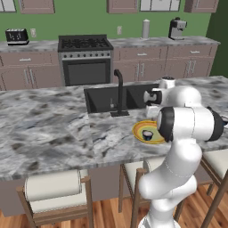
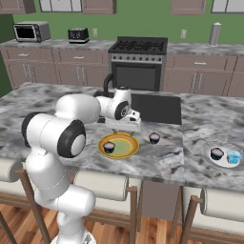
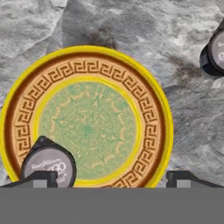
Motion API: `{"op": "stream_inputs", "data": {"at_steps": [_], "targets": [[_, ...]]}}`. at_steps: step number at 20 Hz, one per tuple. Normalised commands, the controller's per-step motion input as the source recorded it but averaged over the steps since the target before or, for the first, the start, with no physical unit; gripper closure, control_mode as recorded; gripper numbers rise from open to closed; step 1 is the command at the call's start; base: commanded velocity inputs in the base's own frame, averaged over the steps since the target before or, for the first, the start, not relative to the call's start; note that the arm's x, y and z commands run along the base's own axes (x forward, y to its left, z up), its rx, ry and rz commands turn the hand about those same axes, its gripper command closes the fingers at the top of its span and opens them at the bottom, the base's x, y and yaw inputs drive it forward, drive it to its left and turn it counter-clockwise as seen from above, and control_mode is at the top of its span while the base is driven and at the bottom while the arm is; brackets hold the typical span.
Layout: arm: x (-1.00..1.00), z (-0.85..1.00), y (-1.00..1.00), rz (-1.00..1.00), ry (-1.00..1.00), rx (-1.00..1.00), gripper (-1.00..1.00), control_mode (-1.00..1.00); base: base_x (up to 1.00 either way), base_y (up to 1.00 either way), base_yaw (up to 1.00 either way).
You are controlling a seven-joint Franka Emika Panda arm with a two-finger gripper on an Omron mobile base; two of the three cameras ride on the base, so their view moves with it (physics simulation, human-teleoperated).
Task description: Place two yogurt containers on each plate.
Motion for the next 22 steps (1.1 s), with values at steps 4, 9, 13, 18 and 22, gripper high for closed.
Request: {"op": "stream_inputs", "data": {"at_steps": [4, 9, 13, 18, 22], "targets": [[0.0, 0.26, -0.76, -0.32, -0.02, 0.0, -1.0, -1.0, 0.0, 0.0, 0.0], [-0.12, 0.11, -0.71, -0.25, -0.14, 0.0, -1.0, -1.0, 0.0, 0.0, 0.0], [-0.11, -0.02, -0.33, -0.25, -0.42, -0.1, -1.0, -1.0, 0.0, 0.0, 0.0], [0.0, -0.02, -0.15, -0.12, -0.36, -0.06, -1.0, -1.0, 0.0, 0.0, 0.0], [0.09, -0.12, 0.0, -0.1, -0.24, -0.04, -1.0, -1.0, 0.0, 0.0, 0.0]]}}
